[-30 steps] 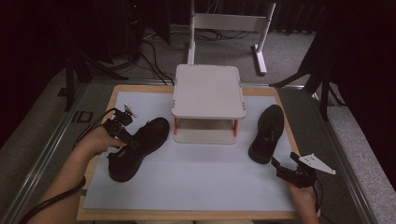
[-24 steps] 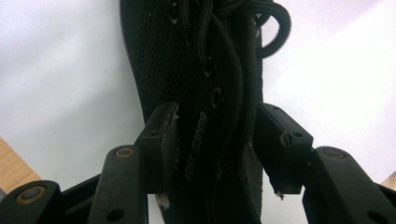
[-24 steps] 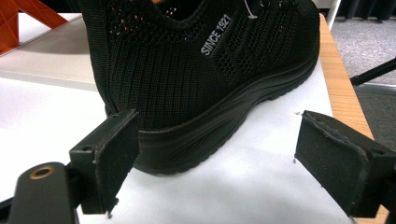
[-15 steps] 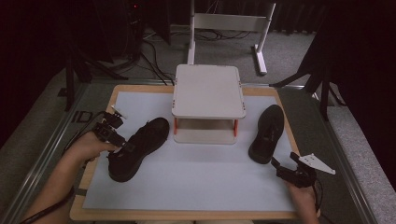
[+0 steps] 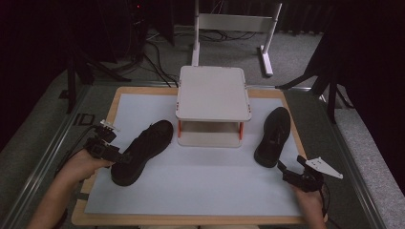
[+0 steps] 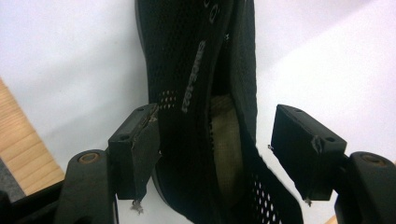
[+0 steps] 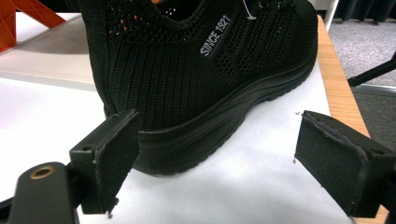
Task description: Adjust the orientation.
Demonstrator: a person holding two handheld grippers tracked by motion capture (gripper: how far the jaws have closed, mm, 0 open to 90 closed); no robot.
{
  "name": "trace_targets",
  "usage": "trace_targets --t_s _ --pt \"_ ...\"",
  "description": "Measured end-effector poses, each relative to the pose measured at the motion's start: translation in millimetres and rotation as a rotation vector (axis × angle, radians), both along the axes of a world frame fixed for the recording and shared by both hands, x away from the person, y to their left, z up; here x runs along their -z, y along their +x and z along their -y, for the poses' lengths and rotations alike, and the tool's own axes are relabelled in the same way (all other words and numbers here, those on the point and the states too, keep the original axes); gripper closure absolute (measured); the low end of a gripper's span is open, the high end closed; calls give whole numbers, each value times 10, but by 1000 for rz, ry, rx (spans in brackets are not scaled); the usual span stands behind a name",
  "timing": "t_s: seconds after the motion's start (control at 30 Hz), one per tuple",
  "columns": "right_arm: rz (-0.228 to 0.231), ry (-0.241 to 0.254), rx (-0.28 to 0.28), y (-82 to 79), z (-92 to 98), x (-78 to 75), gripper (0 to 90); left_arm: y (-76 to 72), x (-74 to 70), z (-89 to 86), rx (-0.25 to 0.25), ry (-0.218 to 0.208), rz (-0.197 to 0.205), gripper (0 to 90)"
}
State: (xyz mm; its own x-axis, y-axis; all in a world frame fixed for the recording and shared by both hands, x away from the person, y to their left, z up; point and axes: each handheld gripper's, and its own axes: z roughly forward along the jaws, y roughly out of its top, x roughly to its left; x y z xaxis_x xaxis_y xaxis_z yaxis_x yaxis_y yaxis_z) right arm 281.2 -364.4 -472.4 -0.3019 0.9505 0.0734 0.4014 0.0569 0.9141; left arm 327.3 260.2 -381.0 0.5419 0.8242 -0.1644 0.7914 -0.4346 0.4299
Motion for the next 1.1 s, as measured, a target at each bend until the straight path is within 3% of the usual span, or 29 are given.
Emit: trace_targets --t_s 0.17,0.27,0.33,0.43,0.57,0.6,0.77,0.83,1.0,1.07,1.1 --pt "-1 3 1 5 2 1 140 -112 -29 -23 -14 -22 44 331" --pt "-2 10 0 6 8 0 139 -258 -72 -55 -35 -29 115 303" --pt "-3 16 3 7 15 0 139 -330 -82 -83 -39 -86 145 296" --pt "-4 10 -1 10 11 0 139 -432 -72 -93 -44 -110 189 296" --pt "-5 10 -2 10 11 0 139 -502 -16 -110 -47 -113 215 296" --pt "-6 12 -3 10 12 1 139 -561 19 -112 -42 -107 246 296" --pt "-7 9 -4 10 9 1 140 -679 102 -174 -99 -138 302 296" --pt "-6 9 -3 10 10 1 139 -731 147 -204 -118 -181 322 296" --pt "-7 7 -7 10 7 1 139 -877 312 -273 -140 -239 431 266" --pt "-8 6 -8 11 7 1 140 -929 461 -312 -173 -295 459 266" --pt "-8 6 -8 11 7 1 140 -929 461 -312 -173 -295 459 266"
